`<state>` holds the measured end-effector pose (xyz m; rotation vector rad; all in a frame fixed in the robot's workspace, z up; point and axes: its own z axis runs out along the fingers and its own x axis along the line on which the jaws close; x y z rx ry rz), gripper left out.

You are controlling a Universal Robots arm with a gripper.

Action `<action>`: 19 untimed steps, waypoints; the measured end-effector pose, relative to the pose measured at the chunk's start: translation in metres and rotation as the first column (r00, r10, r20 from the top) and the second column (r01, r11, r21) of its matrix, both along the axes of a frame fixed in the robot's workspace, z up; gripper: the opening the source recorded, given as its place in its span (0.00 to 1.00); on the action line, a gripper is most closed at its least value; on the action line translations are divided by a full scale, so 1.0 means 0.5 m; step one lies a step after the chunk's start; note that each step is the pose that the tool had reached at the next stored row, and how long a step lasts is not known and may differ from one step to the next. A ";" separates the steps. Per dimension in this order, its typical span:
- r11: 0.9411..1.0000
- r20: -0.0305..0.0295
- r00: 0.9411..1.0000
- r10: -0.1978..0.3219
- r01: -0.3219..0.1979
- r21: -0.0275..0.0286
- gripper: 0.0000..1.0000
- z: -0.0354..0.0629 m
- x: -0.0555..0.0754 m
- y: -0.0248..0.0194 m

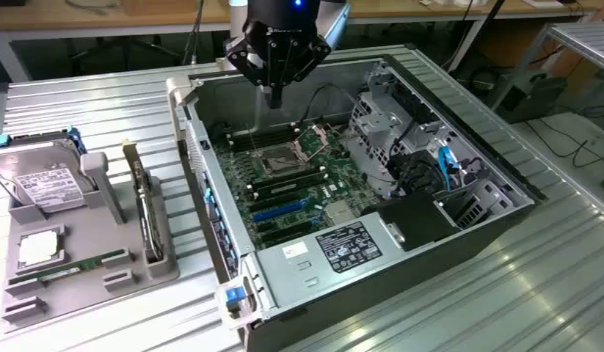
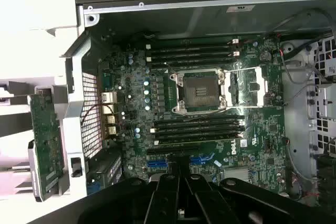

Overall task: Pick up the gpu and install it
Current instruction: 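Reach for the gpu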

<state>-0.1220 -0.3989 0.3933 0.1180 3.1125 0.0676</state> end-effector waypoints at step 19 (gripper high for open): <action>1.000 0.000 1.000 0.000 0.000 0.000 0.11 0.000 -0.045 -0.0041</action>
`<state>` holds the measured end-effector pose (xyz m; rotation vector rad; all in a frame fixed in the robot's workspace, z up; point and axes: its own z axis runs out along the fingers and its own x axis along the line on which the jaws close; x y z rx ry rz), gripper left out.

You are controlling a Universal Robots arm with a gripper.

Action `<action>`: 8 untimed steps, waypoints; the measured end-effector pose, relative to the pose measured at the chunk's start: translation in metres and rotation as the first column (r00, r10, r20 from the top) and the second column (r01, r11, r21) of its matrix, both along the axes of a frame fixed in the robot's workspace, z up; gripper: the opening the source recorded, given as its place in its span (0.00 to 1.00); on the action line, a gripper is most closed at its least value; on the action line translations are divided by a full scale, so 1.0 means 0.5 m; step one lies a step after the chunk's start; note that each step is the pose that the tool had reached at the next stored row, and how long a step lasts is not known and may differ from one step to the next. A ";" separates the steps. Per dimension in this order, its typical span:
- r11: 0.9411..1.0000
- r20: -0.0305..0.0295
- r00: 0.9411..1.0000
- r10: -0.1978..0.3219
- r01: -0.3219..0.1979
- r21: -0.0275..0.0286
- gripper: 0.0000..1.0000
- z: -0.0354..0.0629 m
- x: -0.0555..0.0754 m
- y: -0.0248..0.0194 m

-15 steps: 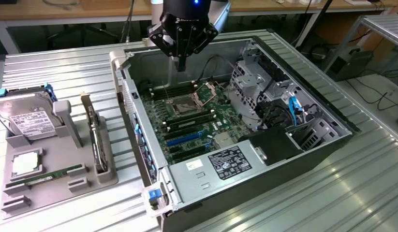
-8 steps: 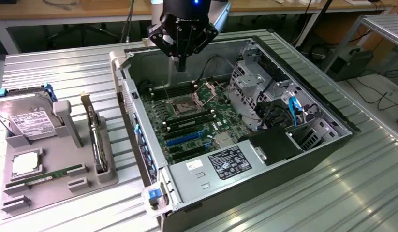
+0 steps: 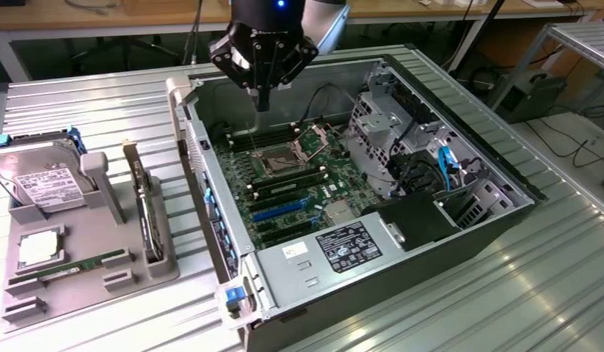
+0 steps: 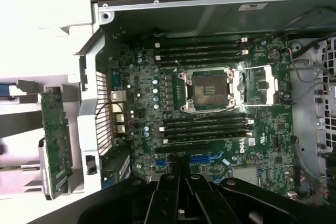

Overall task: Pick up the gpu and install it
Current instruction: 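Reach for the gpu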

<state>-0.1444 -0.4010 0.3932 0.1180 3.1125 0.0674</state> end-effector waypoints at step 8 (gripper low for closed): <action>1.000 0.000 1.000 0.000 0.000 0.000 0.11 -0.001 -0.083 -0.0106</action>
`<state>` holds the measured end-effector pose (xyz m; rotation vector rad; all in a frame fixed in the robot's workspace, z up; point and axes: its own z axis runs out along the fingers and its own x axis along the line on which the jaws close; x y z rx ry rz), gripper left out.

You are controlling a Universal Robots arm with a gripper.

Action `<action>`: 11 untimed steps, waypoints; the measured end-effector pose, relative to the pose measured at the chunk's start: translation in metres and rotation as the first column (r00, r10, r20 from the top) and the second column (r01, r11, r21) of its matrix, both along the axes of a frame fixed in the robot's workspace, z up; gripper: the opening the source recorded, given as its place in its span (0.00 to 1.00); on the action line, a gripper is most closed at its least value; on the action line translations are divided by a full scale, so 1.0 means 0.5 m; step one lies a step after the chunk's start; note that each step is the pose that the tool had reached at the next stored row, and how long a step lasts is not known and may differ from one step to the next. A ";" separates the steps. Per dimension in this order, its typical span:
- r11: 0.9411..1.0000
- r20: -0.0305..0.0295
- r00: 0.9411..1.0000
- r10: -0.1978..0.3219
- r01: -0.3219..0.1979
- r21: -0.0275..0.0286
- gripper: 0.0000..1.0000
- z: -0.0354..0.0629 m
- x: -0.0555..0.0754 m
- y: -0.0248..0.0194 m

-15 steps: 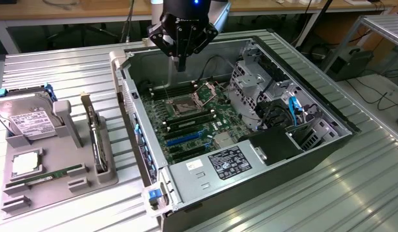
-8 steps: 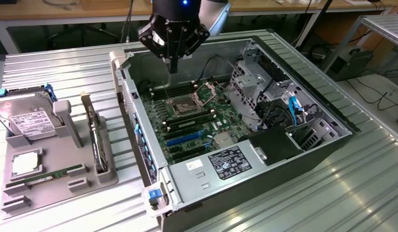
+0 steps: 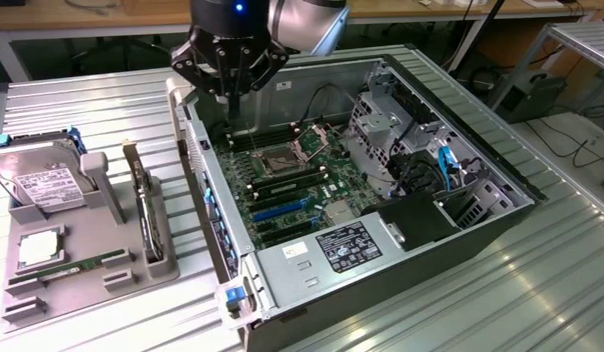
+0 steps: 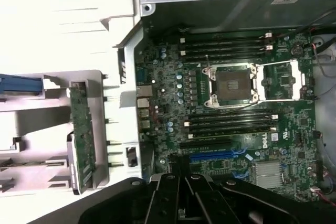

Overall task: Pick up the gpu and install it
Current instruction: 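Reach for the gpu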

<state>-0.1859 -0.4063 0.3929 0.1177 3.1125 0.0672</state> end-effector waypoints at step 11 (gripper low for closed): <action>1.000 0.000 1.000 0.000 0.000 -0.008 0.11 -0.012 -0.101 -0.0099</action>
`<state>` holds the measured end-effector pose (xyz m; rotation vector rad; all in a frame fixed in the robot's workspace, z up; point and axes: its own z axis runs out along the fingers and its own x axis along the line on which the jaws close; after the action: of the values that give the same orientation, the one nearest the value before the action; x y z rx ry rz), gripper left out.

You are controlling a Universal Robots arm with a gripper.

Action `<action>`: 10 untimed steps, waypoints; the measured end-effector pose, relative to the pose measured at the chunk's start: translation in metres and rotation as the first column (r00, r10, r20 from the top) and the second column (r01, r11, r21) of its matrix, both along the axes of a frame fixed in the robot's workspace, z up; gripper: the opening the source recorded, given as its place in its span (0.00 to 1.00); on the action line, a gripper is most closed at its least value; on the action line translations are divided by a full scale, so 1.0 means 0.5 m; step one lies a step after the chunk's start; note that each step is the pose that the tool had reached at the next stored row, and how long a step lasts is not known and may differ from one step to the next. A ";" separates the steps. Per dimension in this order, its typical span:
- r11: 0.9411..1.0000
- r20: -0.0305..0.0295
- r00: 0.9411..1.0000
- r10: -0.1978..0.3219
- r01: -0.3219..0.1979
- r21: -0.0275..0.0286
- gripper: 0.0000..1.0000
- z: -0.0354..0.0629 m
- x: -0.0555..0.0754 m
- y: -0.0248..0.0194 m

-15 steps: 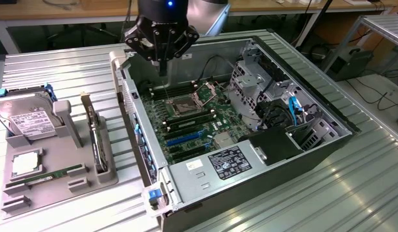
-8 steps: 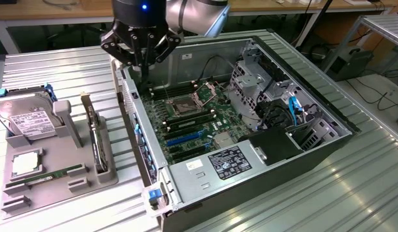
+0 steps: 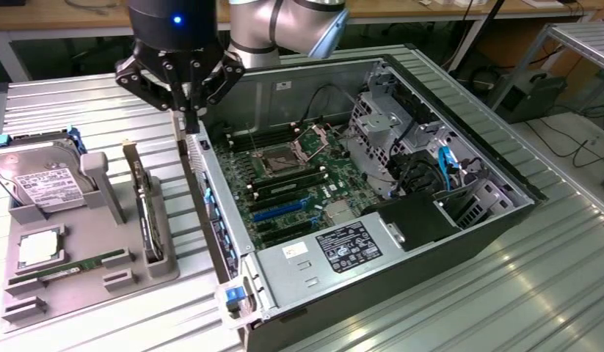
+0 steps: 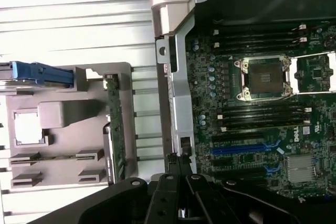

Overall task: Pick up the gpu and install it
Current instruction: 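Reach for the gpu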

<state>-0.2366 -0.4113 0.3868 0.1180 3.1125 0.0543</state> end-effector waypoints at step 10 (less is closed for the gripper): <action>1.000 0.000 1.000 0.000 0.000 -0.010 0.11 -0.018 -0.093 -0.0073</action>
<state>-0.2832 -0.4149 0.3777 0.1177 3.1124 0.0387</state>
